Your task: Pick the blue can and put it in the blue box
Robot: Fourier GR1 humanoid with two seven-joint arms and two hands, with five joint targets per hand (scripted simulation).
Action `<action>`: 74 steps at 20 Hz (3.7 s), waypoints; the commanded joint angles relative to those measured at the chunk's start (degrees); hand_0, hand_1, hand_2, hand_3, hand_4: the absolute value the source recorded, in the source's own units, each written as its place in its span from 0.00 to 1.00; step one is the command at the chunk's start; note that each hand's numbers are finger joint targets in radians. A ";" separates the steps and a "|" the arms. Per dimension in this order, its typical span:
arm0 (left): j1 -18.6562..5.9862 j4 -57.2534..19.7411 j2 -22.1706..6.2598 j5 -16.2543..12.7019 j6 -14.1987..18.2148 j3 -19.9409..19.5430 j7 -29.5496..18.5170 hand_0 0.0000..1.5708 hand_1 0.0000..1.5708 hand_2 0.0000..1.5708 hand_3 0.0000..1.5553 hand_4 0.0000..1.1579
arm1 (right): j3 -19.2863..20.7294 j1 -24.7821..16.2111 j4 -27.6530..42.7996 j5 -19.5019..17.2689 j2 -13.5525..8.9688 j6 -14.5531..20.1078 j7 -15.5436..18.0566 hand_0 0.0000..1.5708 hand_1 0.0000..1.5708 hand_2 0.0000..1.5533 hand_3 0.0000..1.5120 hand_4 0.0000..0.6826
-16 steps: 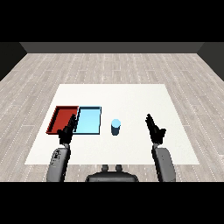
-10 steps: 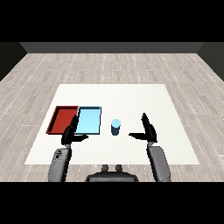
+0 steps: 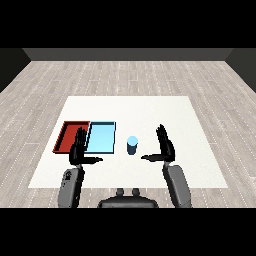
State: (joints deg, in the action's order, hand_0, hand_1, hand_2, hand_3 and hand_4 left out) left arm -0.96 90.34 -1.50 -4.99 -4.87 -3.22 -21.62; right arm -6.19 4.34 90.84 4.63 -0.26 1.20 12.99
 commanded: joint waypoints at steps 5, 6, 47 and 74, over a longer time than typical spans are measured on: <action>-1.43 -5.39 -1.44 -3.17 -2.85 -2.49 -5.73 0.00 0.00 0.00 0.00 0.00 | -0.58 -3.83 -2.59 1.00 -0.19 -2.70 5.77 0.00 0.00 0.00 0.00 0.00; -3.74 -2.24 1.43 -1.01 1.79 1.46 -2.05 0.00 0.00 0.00 0.00 0.00 | -1.11 0.32 -5.15 0.97 0.25 0.79 6.63 0.00 0.00 0.00 0.00 0.00; -0.70 0.75 -0.75 -4.54 0.76 -1.22 -1.24 0.00 0.00 0.00 0.00 0.00 | -12.62 15.52 -37.59 20.13 0.26 10.42 15.06 0.00 0.00 0.00 0.00 0.00; 3.10 4.77 -3.01 -6.53 -1.61 -3.17 -1.10 0.00 0.00 0.00 0.00 0.00 | -18.46 25.74 -49.28 30.39 0.26 10.04 18.99 0.00 0.00 0.00 0.00 0.00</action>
State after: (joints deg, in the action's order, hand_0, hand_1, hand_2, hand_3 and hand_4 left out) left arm 0.70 92.26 -2.71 -9.23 -4.83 -4.63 -24.51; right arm -24.93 29.39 43.02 35.47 -0.03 11.50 31.58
